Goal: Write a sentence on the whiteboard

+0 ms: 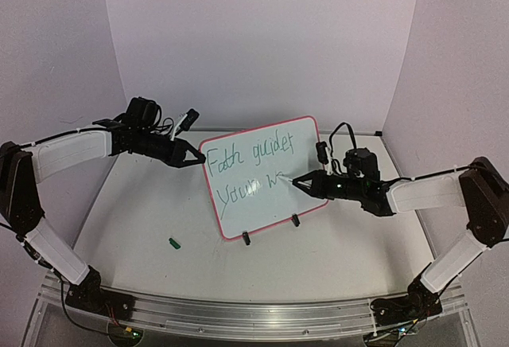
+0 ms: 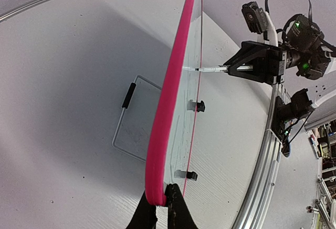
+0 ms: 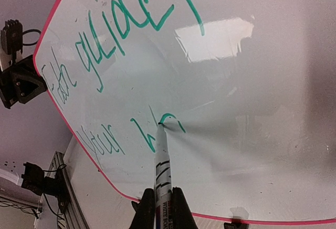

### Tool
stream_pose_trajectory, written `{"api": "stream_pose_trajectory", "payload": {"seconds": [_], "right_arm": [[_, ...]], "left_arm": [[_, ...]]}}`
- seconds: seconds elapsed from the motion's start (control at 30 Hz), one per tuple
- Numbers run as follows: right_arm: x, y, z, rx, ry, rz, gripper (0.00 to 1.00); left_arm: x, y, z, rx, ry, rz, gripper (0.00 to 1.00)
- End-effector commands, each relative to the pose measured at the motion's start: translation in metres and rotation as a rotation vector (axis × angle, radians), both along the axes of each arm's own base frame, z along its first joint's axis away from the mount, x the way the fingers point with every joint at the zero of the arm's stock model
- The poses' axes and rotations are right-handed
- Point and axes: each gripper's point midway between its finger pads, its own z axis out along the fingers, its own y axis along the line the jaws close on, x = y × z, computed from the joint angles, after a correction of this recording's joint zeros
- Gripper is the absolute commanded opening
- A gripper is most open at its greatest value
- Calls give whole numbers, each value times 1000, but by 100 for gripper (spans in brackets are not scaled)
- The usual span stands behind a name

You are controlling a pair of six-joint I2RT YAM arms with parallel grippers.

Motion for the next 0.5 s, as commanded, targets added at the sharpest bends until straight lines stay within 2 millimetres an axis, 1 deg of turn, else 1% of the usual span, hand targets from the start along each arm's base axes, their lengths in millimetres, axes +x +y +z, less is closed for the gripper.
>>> {"api": "stream_pose_trajectory", "payload": {"seconds": [0.0,0.07,0.17,0.3,0.47], "right_arm": [[-4,-4,-8,-2,11,-5,0],[-7,-8,-12,-7,17,-17,0],[-6,-12,-12,-9,13,-39,0],[-2,-15,-5,-9,-7,-65,0],[9,-14,11,1,-50,-92,0]], "left_arm": [[-32,7,-69,199,138,-57,0],[-31,7,-69,199,137,-57,0],[-32,7,-69,199,139,-56,0],[-32,7,-68,198,136,-56,0],[-32,7,-68,199,136,-56,0]]}}
